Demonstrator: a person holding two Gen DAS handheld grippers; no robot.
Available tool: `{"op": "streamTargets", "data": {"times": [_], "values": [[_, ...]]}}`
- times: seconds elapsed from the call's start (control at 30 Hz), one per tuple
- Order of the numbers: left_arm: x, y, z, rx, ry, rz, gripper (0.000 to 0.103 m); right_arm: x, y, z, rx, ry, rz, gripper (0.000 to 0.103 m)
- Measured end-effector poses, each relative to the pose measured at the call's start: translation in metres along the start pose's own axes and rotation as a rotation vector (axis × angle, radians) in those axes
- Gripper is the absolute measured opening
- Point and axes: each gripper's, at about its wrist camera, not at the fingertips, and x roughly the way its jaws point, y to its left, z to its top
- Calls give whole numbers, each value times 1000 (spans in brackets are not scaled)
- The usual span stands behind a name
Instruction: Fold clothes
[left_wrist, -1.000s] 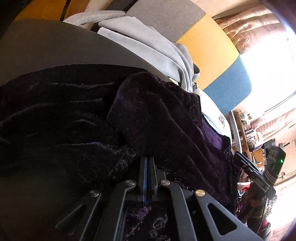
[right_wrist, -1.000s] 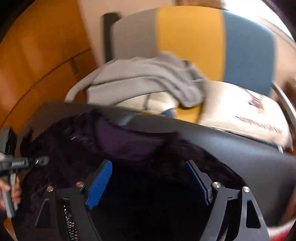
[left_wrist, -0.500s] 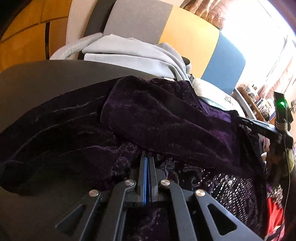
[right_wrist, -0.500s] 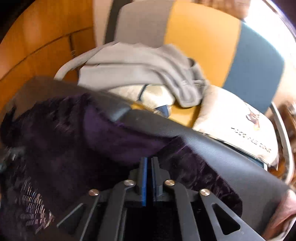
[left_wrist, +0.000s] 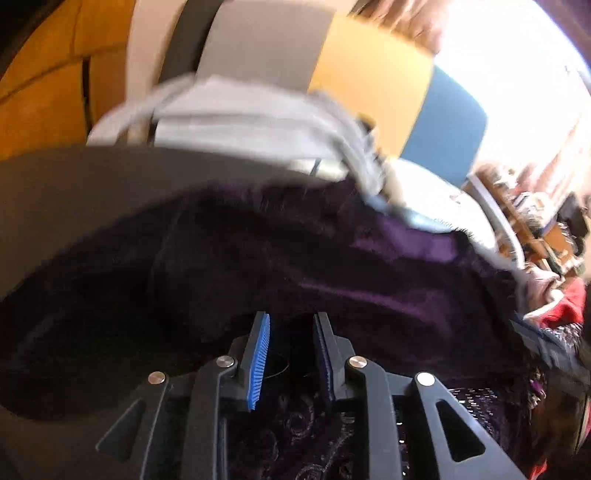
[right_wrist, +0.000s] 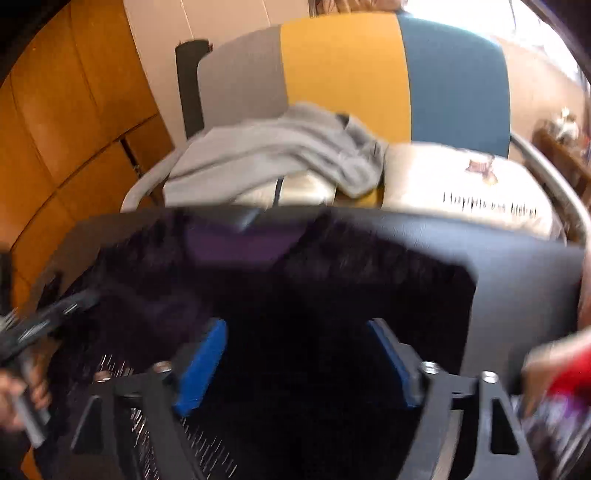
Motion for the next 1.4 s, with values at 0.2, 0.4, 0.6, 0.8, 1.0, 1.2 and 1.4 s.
{"op": "streamTargets", "data": {"times": [0.2, 0.4, 0.6, 0.8, 1.0, 1.2, 1.4], "values": [[-10, 6, -28, -52, -83, -47, 24, 0, 14, -51, -92, -9, -103, 103], [-45, 20, -45, -186, -88, -112, 36, 5, 11, -47, -94, -5, -107, 103], [-97, 112, -62, -337, -149, 17, 39, 7, 13, -45, -103, -9, -123, 103], [-125, 255, -25, -584, -87, 134, 46, 8, 15, -44, -113, -13, -147, 103], [-98, 318, 37, -494, 73, 310, 50, 8, 14, -43, -121, -11, -144, 103], [-53, 325, 57, -477, 207, 402, 51, 9, 12, -41, -131, -9, -149, 103], [-41, 321, 64, -436, 232, 512, 62, 9, 10, -41, -131, -7, -148, 103]]}}
